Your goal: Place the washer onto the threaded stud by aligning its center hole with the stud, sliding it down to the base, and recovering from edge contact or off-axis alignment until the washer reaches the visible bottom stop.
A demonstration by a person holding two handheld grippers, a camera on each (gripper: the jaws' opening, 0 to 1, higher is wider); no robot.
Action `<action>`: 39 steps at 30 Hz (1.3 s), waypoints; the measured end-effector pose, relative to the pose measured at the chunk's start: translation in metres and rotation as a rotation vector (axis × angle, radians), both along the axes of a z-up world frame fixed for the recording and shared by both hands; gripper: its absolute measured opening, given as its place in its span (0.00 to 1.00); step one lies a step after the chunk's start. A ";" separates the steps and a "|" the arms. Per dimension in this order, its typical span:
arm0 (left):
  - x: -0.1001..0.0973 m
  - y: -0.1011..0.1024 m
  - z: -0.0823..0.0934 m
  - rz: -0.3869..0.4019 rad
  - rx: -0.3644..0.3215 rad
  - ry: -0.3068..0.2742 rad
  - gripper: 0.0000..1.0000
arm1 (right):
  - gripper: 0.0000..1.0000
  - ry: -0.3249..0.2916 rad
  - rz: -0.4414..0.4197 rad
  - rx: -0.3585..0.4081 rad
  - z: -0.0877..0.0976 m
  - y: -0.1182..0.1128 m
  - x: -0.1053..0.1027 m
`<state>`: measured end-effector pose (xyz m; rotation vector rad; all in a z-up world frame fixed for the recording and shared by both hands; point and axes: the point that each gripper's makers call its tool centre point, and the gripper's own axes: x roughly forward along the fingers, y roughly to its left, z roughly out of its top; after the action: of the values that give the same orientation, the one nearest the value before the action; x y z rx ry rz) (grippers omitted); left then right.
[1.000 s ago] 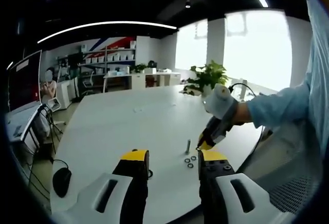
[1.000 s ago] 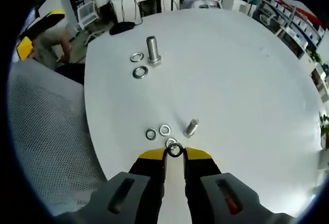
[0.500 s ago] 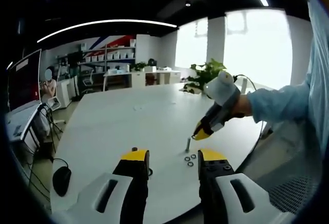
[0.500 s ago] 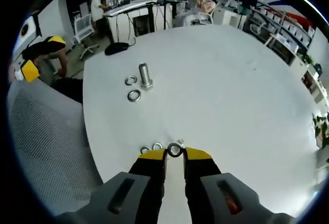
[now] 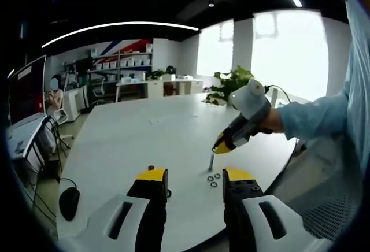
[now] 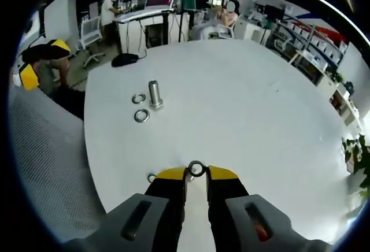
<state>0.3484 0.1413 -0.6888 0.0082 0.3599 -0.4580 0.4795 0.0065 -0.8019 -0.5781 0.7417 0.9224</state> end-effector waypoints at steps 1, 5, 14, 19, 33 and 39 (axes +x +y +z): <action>0.000 0.000 0.000 0.000 0.000 0.000 0.36 | 0.15 -0.001 0.002 -0.004 -0.001 0.000 -0.001; 0.000 0.000 0.000 -0.002 -0.001 0.000 0.36 | 0.14 -0.017 0.028 -0.029 -0.004 0.002 -0.003; 0.000 0.000 0.000 0.001 -0.002 0.000 0.36 | 0.14 -0.039 0.038 -0.056 -0.009 0.001 -0.002; 0.000 0.000 0.000 -0.001 -0.001 0.000 0.36 | 0.15 -0.053 0.043 -0.043 -0.008 0.003 0.000; 0.000 0.001 0.000 0.003 -0.002 -0.002 0.36 | 0.15 -0.053 0.057 -0.053 -0.014 0.002 -0.001; 0.000 0.001 0.000 0.002 -0.002 -0.001 0.36 | 0.15 -0.041 0.047 -0.051 -0.014 0.002 -0.002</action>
<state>0.3489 0.1418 -0.6887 0.0061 0.3580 -0.4559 0.4775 0.0084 -0.8160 -0.6603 0.7187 0.9348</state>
